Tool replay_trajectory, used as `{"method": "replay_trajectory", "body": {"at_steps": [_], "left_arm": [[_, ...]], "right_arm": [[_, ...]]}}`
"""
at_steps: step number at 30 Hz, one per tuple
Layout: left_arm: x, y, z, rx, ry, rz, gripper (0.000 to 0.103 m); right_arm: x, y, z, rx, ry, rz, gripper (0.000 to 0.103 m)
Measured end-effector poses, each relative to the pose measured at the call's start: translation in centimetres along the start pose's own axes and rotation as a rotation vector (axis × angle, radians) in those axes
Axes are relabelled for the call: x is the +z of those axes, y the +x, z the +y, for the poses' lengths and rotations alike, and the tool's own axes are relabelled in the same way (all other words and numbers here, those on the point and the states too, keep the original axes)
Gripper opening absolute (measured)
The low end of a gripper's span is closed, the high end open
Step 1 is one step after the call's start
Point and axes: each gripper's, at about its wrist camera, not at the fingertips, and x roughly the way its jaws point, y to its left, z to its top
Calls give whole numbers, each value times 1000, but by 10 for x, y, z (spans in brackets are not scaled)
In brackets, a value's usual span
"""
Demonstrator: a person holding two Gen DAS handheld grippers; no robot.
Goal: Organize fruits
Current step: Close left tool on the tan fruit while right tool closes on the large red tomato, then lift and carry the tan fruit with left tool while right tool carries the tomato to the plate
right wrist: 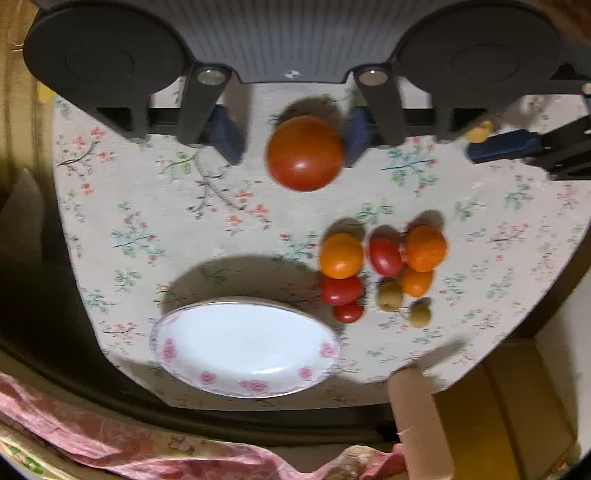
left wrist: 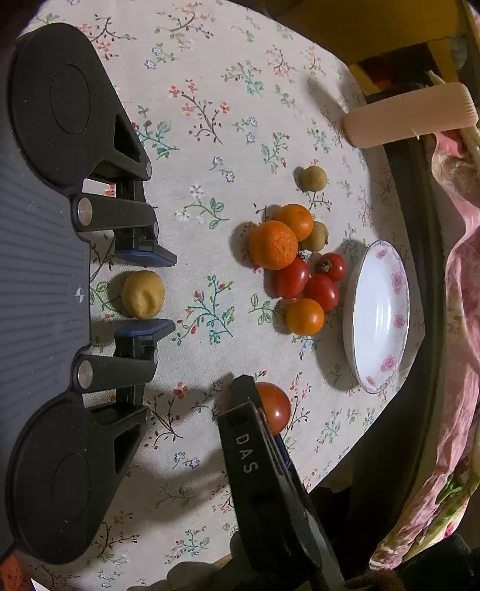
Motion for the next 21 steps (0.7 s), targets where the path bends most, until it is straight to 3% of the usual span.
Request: {"method": "replay_trajectory", "body": {"at_steps": [7, 17, 21], "left_arm": [[0, -3, 0, 5, -2, 9, 35], [-6, -5, 2, 27, 0, 20, 50], [-6, -6, 0, 26, 6, 24, 44]], "right_arm": [[-3, -4, -2, 17, 17, 7, 44], [-5, -5, -1, 16, 18, 8, 44], [-6, -6, -1, 17, 20, 8, 44]]}}
